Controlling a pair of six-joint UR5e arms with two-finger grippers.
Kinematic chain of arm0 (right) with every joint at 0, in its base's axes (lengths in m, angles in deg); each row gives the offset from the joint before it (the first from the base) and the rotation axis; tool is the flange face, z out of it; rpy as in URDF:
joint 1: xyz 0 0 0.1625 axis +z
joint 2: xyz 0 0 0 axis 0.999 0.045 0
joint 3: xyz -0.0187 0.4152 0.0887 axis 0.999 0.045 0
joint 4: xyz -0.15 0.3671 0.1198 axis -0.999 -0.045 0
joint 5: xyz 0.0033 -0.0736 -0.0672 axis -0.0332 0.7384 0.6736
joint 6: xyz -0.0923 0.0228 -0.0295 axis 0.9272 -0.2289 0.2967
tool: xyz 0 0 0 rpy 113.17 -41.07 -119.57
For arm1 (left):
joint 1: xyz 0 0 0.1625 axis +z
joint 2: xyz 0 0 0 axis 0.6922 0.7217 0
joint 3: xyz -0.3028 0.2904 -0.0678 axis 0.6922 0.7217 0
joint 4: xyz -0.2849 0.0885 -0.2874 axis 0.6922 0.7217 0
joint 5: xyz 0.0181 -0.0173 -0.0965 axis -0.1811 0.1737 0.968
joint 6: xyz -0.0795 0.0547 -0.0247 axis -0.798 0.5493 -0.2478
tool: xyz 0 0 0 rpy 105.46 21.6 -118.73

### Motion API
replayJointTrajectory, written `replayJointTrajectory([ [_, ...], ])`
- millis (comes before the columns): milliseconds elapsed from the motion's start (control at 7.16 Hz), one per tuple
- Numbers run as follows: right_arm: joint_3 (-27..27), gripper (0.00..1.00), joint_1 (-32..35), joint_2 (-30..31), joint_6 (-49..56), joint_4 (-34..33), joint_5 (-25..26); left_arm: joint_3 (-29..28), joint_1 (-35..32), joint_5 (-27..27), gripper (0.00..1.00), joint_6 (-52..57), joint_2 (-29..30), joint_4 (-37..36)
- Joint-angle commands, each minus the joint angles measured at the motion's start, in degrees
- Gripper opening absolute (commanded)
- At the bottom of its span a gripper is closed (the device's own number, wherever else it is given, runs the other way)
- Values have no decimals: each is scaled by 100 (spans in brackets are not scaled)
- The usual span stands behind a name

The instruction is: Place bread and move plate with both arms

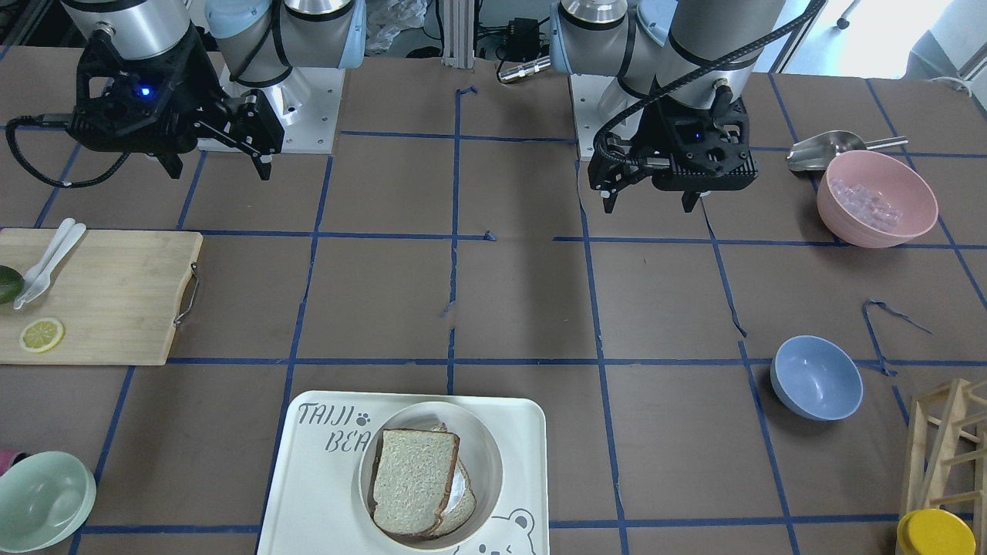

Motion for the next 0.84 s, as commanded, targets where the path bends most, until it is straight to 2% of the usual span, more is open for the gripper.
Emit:
replayJointTrajectory([
  [0, -11, 100, -10, -18, 35, 1, 61, -3, 58, 17, 100, -83, 29, -268],
  [698, -11, 100, -19, -18, 44, -25, 79, -3, 75, 17, 100, -100, -6, -250],
])
